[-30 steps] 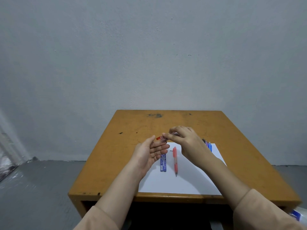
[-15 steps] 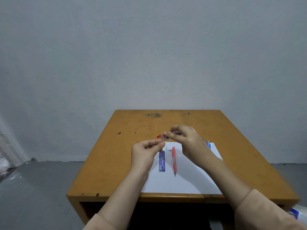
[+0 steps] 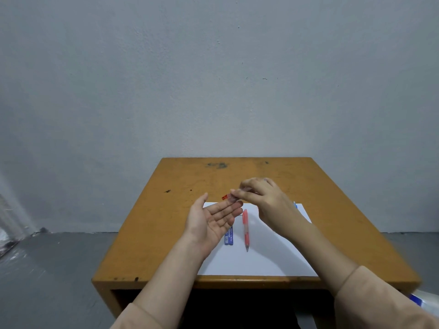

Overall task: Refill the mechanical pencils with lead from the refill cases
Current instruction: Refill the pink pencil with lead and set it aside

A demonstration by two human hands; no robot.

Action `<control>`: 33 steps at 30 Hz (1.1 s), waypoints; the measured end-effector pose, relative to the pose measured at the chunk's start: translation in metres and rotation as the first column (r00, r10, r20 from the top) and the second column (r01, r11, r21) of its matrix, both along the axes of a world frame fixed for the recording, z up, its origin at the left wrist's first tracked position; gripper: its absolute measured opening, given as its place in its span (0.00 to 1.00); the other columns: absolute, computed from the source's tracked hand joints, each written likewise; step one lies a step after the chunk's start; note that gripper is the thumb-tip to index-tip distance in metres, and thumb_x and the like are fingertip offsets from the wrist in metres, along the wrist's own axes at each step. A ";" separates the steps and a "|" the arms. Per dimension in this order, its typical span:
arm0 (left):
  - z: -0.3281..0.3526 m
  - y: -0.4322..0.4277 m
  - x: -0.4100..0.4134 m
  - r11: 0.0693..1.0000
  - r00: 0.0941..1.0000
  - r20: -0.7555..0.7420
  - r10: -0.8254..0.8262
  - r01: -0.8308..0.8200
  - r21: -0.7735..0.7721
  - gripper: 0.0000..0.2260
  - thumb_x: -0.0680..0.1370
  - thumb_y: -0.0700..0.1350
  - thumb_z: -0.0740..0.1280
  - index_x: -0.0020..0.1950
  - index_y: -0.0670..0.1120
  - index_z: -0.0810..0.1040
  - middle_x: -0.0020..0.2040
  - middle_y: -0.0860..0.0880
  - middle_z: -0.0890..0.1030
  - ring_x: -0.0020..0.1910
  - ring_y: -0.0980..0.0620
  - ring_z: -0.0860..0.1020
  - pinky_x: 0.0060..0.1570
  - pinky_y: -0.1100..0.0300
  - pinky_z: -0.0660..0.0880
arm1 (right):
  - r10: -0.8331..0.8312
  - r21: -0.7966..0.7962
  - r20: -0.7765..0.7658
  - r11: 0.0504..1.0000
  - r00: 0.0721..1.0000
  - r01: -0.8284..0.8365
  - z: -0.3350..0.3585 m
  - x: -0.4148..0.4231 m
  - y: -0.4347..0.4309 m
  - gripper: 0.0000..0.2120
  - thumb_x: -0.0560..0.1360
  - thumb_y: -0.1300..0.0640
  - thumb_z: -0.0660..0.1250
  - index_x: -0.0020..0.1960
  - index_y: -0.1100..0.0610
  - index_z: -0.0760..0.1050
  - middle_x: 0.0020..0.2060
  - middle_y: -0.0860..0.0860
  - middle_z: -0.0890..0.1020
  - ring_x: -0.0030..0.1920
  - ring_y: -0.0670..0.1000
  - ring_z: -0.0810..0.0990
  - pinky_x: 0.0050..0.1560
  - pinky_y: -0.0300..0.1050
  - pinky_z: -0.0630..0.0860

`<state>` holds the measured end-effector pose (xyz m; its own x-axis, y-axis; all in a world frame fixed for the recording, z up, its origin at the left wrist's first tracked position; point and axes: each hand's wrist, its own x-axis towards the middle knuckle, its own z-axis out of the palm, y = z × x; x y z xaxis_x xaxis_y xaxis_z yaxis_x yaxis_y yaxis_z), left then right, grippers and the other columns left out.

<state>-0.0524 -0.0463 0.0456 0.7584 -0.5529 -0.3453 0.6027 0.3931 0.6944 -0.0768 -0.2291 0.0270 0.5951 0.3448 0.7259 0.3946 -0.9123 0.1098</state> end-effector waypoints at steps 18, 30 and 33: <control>0.003 0.001 0.003 0.998 1.000 0.005 0.009 -0.009 0.054 0.25 0.82 0.53 0.52 0.49 0.35 0.80 0.47 0.38 0.84 0.47 0.44 0.82 0.50 0.57 0.74 | -0.005 -0.109 0.037 0.994 0.999 0.009 0.006 -0.002 0.002 0.25 0.74 0.70 0.51 0.68 0.57 0.71 0.50 0.55 0.79 0.51 0.52 0.72 0.48 0.49 0.72; -0.001 0.000 0.002 0.972 0.974 0.216 0.073 -0.118 0.203 0.07 0.76 0.41 0.68 0.47 0.37 0.82 0.43 0.41 0.85 0.39 0.51 0.83 0.37 0.64 0.76 | -0.033 -0.028 0.059 0.999 0.998 0.035 -0.002 0.001 -0.003 0.31 0.65 0.79 0.64 0.63 0.56 0.76 0.50 0.56 0.78 0.50 0.54 0.77 0.47 0.51 0.73; -0.002 -0.001 0.000 0.952 0.954 0.288 0.088 -0.165 0.256 0.05 0.74 0.39 0.71 0.45 0.38 0.83 0.41 0.42 0.85 0.38 0.53 0.83 0.35 0.66 0.76 | -0.042 -0.026 0.054 0.999 0.998 0.044 -0.002 0.001 -0.004 0.30 0.64 0.79 0.68 0.61 0.56 0.78 0.50 0.57 0.78 0.49 0.54 0.76 0.47 0.49 0.73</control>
